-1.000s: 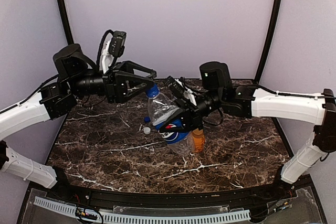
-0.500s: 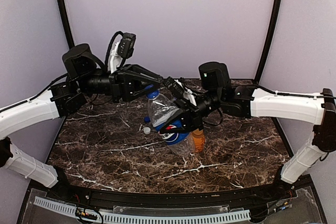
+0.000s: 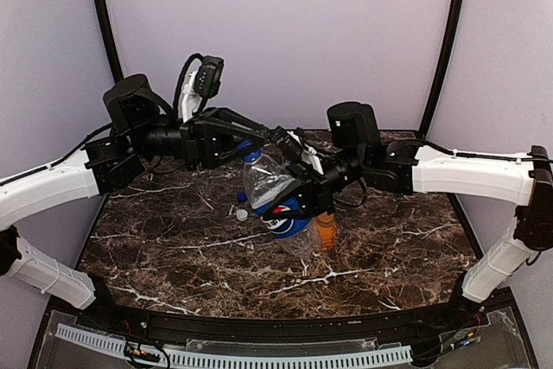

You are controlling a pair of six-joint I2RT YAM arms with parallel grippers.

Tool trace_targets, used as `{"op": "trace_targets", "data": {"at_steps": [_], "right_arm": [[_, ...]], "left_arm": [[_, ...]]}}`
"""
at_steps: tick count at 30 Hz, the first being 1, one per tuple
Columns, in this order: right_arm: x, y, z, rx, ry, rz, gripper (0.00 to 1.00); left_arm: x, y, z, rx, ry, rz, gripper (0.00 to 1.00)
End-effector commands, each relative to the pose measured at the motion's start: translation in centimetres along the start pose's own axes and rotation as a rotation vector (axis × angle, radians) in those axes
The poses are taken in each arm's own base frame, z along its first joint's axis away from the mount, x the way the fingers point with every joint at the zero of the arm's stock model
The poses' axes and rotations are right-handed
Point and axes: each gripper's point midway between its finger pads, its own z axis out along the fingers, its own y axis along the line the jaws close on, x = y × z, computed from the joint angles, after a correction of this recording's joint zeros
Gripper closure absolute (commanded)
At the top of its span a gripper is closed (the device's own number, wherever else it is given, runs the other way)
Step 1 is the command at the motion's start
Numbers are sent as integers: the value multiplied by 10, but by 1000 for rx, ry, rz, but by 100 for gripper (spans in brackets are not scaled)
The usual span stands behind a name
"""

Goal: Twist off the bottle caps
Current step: Unscrew the bottle cap from the plastic bottle.

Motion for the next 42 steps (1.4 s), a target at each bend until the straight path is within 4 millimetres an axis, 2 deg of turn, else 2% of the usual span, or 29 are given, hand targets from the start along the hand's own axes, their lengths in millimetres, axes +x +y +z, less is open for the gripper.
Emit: {"op": "trace_targets", "data": {"at_steps": [1, 6, 10, 11, 13, 16, 17, 21, 22, 23, 24, 25, 28, 31, 33, 35, 42], "right_arm": [[-15, 1, 0, 5, -27, -47, 95], [-15, -1, 0, 12, -27, -46, 95], [-16, -10, -2, 76, -29, -42, 95], [-18, -15, -4, 113, -30, -40, 95], [-21, -30, -10, 224, -35, -35, 95], [-25, -49, -22, 387, -45, -33, 95], [-28, -57, -28, 452, -54, -33, 95], [-34, -82, -48, 665, -72, -28, 96], [-34, -88, -52, 709, -73, -26, 96], [-34, -92, -55, 744, -75, -24, 96], [-34, -96, -59, 780, -80, -24, 96], [-35, -98, -61, 800, -84, -24, 95], [-35, -98, -62, 806, -88, -28, 95], [-35, -94, -59, 783, -85, -35, 95], [-35, -88, -55, 743, -84, -44, 95], [-35, -79, -50, 684, -82, -60, 95], [-30, -37, -28, 412, -54, -106, 95]], "left_arm": [[-4, -6, -5, 4, -22, 48, 65], [-3, -4, -6, -7, -26, 51, 71], [-10, 0, -10, -59, -53, 53, 87], [-12, 5, -11, -98, -64, 47, 96], [-15, 17, -16, -184, -90, 31, 100], [-19, 35, -30, -332, -141, -18, 100], [-22, 49, -38, -421, -175, -35, 100], [-28, 81, -64, -684, -256, -120, 100], [-18, 88, -65, -736, -225, -143, 100], [-25, 96, -75, -830, -254, -139, 100], [-18, 103, -78, -877, -231, -150, 100], [-20, 107, -83, -919, -243, -147, 100], [-19, 112, -85, -948, -248, -149, 100], [-19, 109, -81, -917, -246, -141, 93], [-23, 101, -76, -862, -250, -118, 85], [-29, 91, -70, -796, -257, -87, 72], [-41, 44, -53, -552, -207, 60, 41]]}}
